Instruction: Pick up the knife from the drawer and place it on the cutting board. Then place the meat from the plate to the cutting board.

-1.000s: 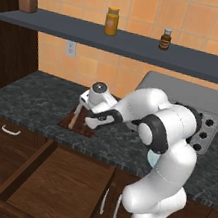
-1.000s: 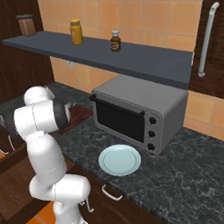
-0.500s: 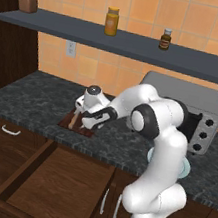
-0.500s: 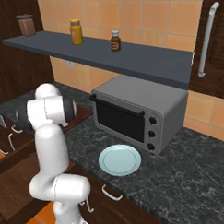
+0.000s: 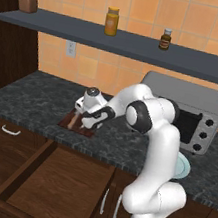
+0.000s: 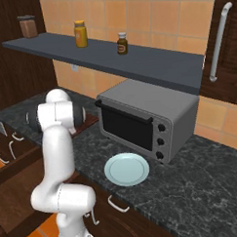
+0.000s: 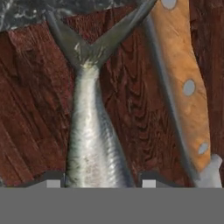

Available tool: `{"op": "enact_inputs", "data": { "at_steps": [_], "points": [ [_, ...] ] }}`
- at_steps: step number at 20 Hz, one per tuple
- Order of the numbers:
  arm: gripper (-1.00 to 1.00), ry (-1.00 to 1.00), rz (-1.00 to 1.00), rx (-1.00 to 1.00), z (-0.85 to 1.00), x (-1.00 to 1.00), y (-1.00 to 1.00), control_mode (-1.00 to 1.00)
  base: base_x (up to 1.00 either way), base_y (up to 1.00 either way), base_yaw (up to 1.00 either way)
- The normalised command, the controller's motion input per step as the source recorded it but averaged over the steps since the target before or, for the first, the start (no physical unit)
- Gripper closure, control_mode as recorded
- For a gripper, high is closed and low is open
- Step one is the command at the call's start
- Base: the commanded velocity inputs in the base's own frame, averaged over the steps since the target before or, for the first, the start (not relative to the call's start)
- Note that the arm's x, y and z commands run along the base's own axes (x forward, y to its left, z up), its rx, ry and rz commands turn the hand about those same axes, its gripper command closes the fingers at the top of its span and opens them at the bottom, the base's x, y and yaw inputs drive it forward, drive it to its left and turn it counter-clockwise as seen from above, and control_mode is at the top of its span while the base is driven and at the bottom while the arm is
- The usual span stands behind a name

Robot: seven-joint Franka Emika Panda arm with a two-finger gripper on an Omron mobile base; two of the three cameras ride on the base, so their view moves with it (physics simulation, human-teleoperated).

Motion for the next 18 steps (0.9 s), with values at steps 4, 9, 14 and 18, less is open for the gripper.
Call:
{"op": "enact_inputs", "data": {
  "at_steps": [4, 9, 14, 18],
  "points": [
    [1.00, 0.00, 0.00, 0.00, 0.00, 0.49, 0.03, -1.00, 0.00, 0.00, 0.00],
    [-1.00, 0.00, 0.00, -0.01, -0.04, 0.26, 0.08, -1.00, 0.00, 0.00, 0.00],
    [-1.00, 0.01, 0.00, 0.00, -0.01, -0.03, 0.00, -1.00, 0.00, 0.00, 0.00],
    [-1.00, 0.00, 0.00, 0.00, 0.05, -0.20, 0.00, -1.00, 0.00, 0.00, 0.00]
  ]
}}
